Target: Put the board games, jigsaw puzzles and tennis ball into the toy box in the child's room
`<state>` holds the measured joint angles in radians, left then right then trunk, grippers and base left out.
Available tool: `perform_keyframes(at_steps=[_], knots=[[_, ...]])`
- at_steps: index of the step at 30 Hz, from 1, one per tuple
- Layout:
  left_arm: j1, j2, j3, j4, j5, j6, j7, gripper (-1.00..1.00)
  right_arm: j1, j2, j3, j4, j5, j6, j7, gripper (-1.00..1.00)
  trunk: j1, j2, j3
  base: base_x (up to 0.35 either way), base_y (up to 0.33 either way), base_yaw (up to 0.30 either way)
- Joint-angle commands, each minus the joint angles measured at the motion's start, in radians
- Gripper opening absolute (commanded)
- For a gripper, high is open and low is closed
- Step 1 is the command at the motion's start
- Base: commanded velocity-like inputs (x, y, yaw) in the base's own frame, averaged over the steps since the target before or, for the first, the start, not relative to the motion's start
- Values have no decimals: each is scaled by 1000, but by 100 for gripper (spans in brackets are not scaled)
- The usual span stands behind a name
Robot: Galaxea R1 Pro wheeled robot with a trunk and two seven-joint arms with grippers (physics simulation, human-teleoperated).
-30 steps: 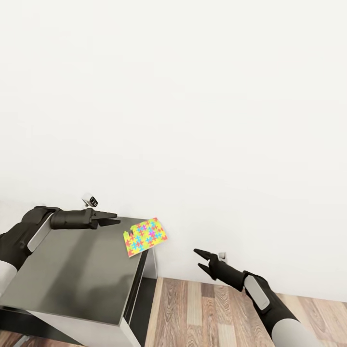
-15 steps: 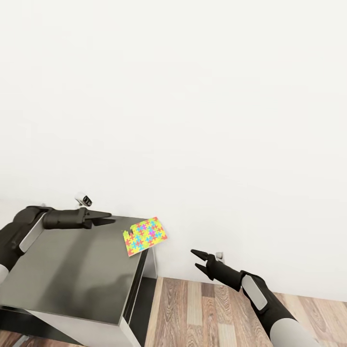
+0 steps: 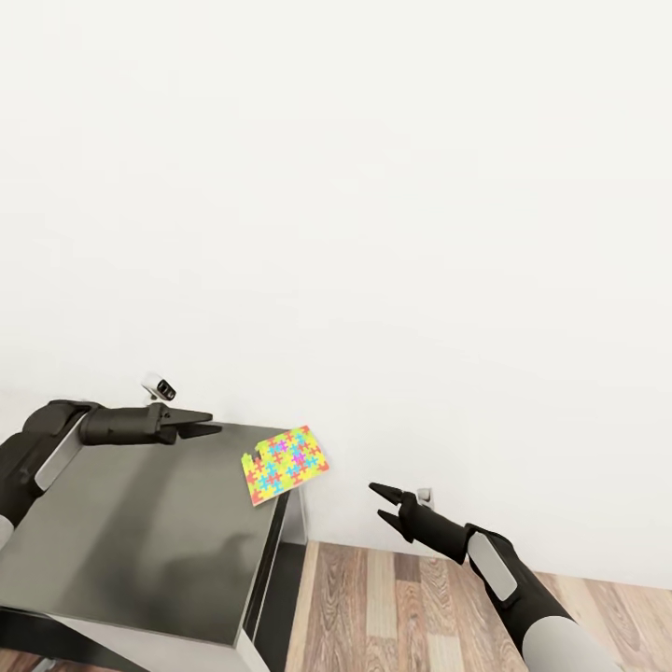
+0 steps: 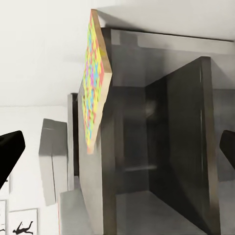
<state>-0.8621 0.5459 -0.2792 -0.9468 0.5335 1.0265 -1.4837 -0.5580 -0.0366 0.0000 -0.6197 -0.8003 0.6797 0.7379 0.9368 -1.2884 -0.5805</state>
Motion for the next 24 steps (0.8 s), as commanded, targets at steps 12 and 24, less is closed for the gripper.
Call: perform_keyframes(at_steps=[12, 24], knots=[[3, 0, -3, 0, 1, 9, -4, 100, 0, 0, 0, 0, -5, 6, 0, 100, 0, -1, -1, 34, 68, 0], [3, -2, -4, -8, 2, 7, -4, 100, -2, 5, 24, -1, -5, 6, -1, 100, 0, -1, -1, 7, -56, 0]])
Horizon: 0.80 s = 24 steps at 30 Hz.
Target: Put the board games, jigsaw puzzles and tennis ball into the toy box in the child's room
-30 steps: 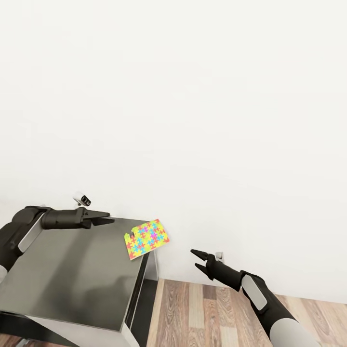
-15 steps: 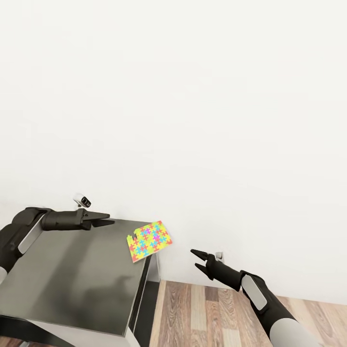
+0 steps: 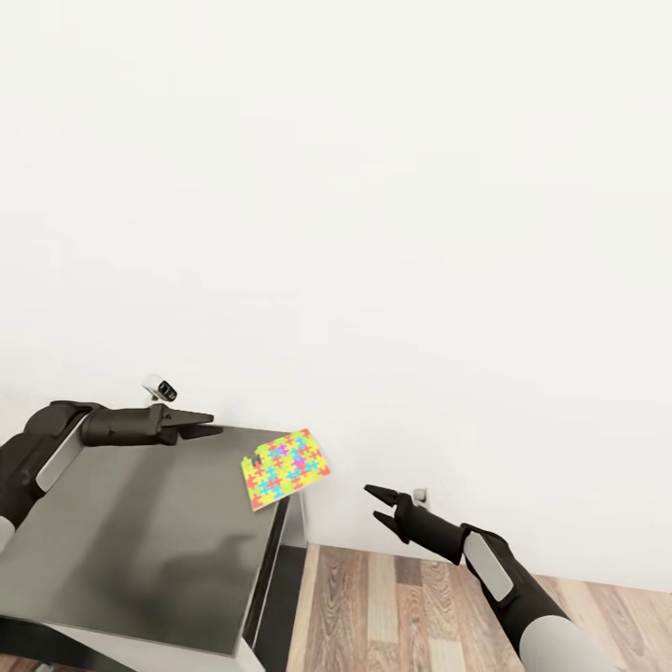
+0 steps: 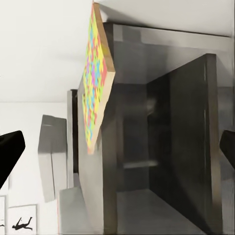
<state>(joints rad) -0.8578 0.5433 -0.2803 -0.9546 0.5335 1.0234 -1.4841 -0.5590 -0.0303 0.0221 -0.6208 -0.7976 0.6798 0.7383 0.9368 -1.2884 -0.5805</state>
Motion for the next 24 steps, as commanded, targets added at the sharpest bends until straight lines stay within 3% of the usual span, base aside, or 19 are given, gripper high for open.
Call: perform_keyframes(at_steps=[1, 24], knots=[[-1, 0, -3, 0, 2, 11, -4, 100, -1, 0, 7, 0, -8, 5, -1, 100, 0, -1, -1, 0, -258, 0], [4, 4, -6, -14, -6, 18, -4, 100, -3, 11, 18, -3, -6, 4, -1, 100, 0, -1, -1, 0, -28, 0]])
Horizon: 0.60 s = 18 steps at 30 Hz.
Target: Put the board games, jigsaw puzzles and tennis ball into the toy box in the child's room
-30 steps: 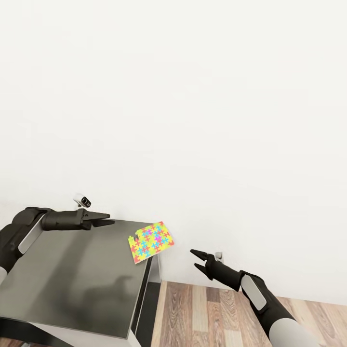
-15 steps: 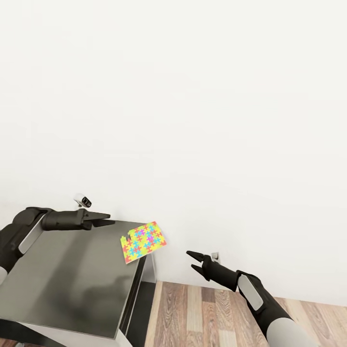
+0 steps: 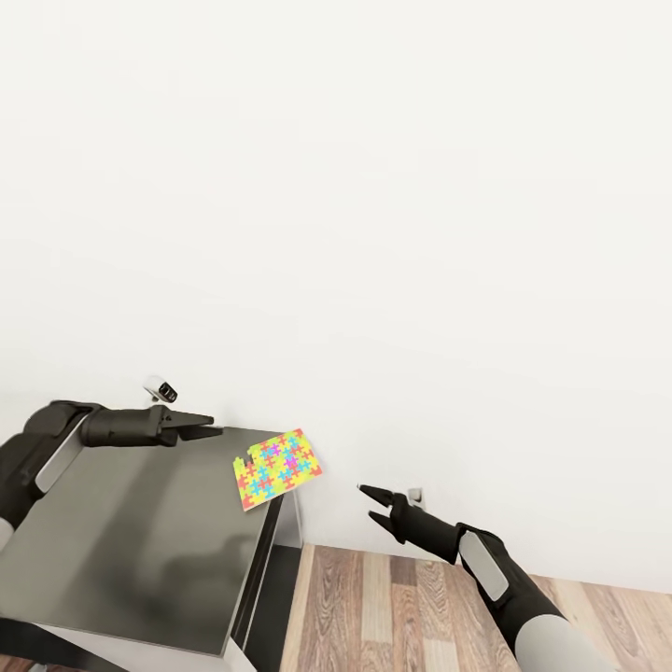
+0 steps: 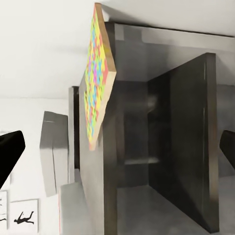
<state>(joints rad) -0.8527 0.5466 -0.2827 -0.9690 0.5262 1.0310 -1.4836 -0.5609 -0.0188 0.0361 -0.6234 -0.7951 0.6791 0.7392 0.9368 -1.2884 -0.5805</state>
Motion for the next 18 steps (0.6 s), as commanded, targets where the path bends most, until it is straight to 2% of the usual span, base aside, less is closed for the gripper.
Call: perform_keyframes(at_steps=[1, 3, 6, 8, 10, 13, 16, 18], knots=[[4, 1, -5, -2, 2, 11, -4, 100, -3, 2, 4, 0, -9, 5, -2, 100, 0, -1, -1, 0, 0, 0], [15, 1, -7, -5, 4, 13, -4, 100, -14, 14, 10, -2, -1, 5, -1, 100, 0, -1, -1, 0, 0, 0], [37, 1, -19, -12, 5, 14, -5, 100, -37, 25, 36, -1, 45, 5, -3, 100, 0, -1, -1, 0, 0, 0], [59, 5, -36, -46, 9, 16, -7, 100, -55, 39, 48, 0, 86, 5, -4, 100, 0, -1, -1, 0, 0, 0], [98, 32, -66, -165, 15, 16, -9, 100, -66, 53, 54, 3, 112, 1, -6, 100, 0, -1, -1, 0, 0, 0], [146, 66, -82, -287, 38, 16, -10, 100, -70, 59, 57, 5, 120, -11, -6, 100, 0, -1, -1, 0, 0, 0], [172, 81, -89, -343, 80, 16, -10, 100, -72, 56, 58, 6, 122, -18, -6, 100, 0, -1, -1, 0, 0, 0], [181, 90, -95, -364, 96, 16, -10, 100, -72, 55, 59, 6, 123, -19, -6, 100, 0, -1, -1, 0, 0, 0]])
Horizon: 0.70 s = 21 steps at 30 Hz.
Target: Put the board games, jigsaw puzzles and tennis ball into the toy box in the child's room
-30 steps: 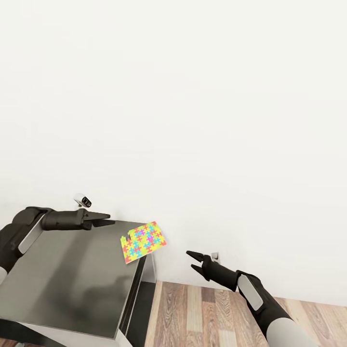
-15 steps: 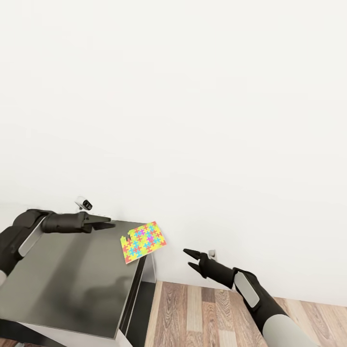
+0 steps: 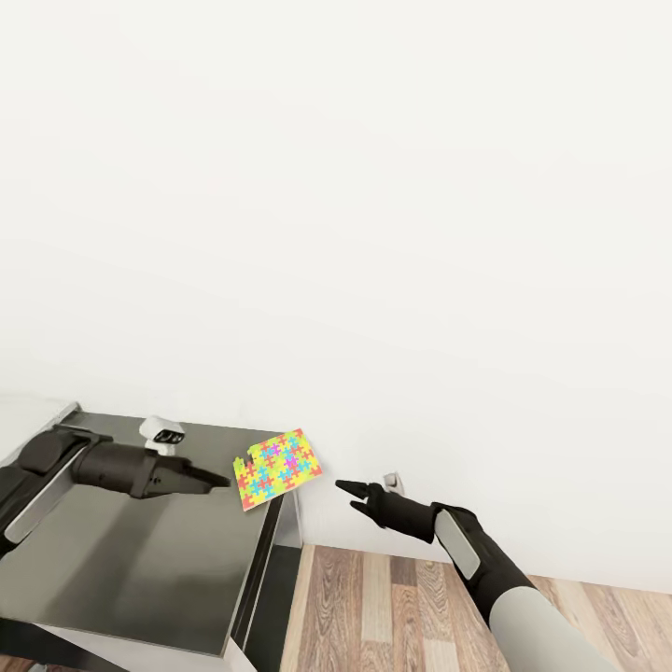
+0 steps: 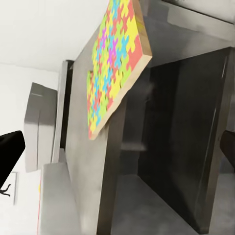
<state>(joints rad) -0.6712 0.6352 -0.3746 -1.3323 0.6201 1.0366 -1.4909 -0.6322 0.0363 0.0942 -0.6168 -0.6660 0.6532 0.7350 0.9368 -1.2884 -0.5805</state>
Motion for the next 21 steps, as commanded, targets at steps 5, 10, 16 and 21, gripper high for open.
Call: perform_keyframes(at_steps=[5, 10, 16, 21], knots=[[25, 24, -9, -19, 31, 11, -3, 100, -1, 1, 1, 0, -6, 5, -2, 100, 0, -1, -1, 0, 0, 0], [40, 36, -10, -38, 83, 11, -3, 100, -1, 2, 1, 0, -6, 4, -2, 100, 0, -1, -1, 0, 0, 0], [72, 40, -3, -61, 114, 11, -3, 100, -1, 5, 1, 0, -6, 3, -2, 100, 0, -1, -1, 0, 0, 0], [79, 40, 1, -67, 133, 11, -3, 100, -1, 7, 1, 0, -6, 2, -2, 100, 0, -1, -1, 20, 26, 0]])
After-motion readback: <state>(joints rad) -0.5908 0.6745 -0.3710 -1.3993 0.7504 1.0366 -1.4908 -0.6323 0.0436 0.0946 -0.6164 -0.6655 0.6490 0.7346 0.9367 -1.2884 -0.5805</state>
